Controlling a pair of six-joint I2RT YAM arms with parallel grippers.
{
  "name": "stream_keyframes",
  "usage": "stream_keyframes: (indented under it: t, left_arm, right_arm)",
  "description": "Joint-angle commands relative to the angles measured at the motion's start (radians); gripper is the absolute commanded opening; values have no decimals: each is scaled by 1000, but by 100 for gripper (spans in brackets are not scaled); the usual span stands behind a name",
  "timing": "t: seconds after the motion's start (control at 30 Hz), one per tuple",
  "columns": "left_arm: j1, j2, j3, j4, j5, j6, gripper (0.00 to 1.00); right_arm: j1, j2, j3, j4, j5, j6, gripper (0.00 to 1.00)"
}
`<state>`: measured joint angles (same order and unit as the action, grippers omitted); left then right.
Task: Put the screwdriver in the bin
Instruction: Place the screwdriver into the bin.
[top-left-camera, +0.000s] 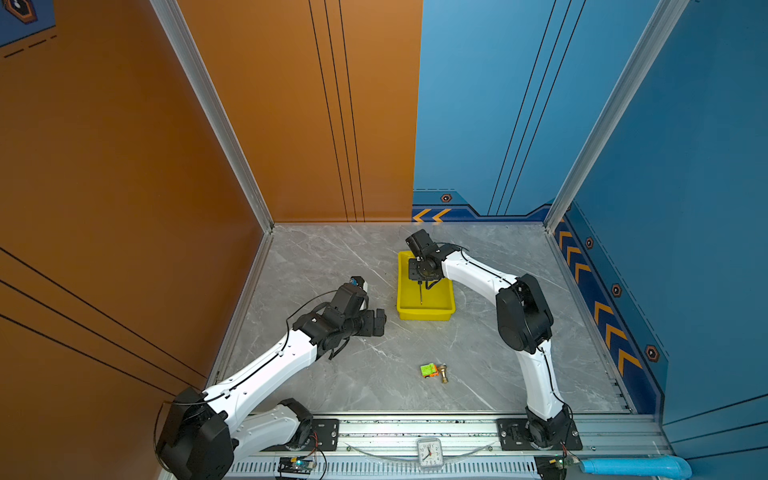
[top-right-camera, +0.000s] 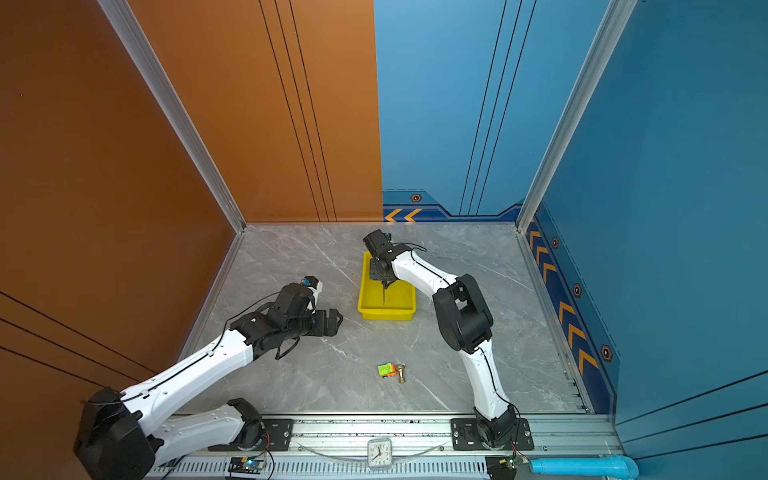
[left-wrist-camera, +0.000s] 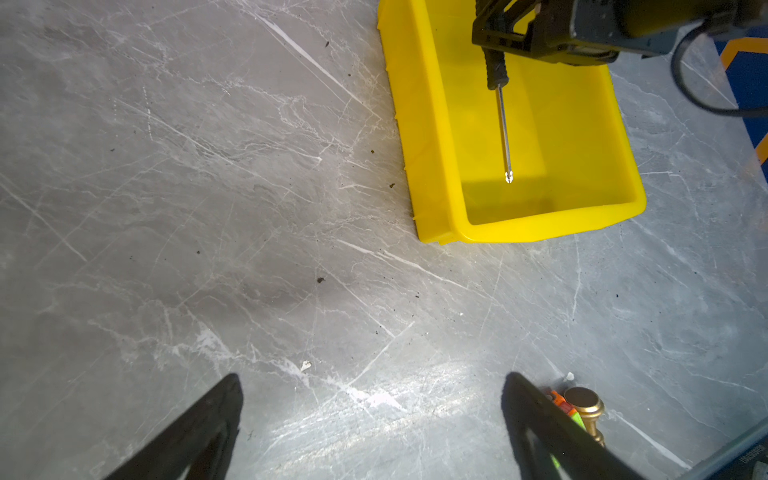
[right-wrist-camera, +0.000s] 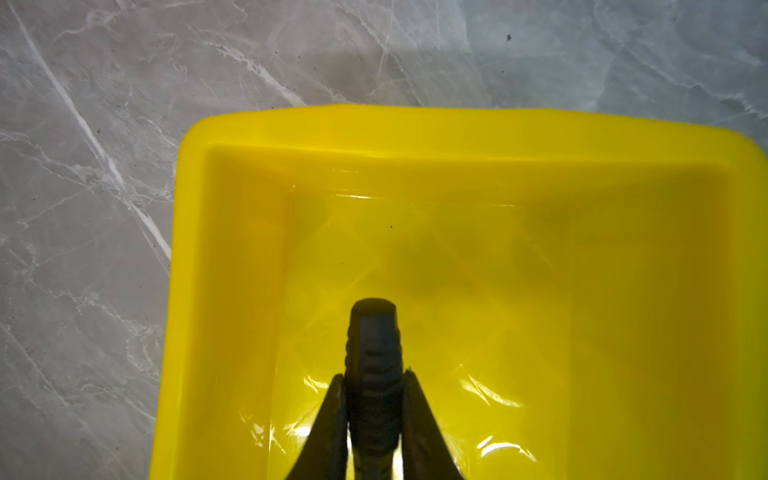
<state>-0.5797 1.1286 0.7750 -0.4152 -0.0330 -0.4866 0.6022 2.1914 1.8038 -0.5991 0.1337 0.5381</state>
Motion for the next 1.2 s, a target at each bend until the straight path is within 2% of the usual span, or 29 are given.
stream_keyframes:
  t: [0.0,0.4,0.63,1.17]
  left_arm:
    - [15,-1,0,0,-2,22,98]
    - [29,-3,3,-2,13,32,98]
    - [34,-1,6,-3,19,37,98]
    - [35,-8,3,-7,22,38,98]
  right_arm:
    - [-2,30,29,-10,-4,-20,0]
    - [-16,89,27,0,-16,-3,0]
    - [-24,111,20,2,-20,14,4]
    - [-24,99,-33,15,-6,24,23]
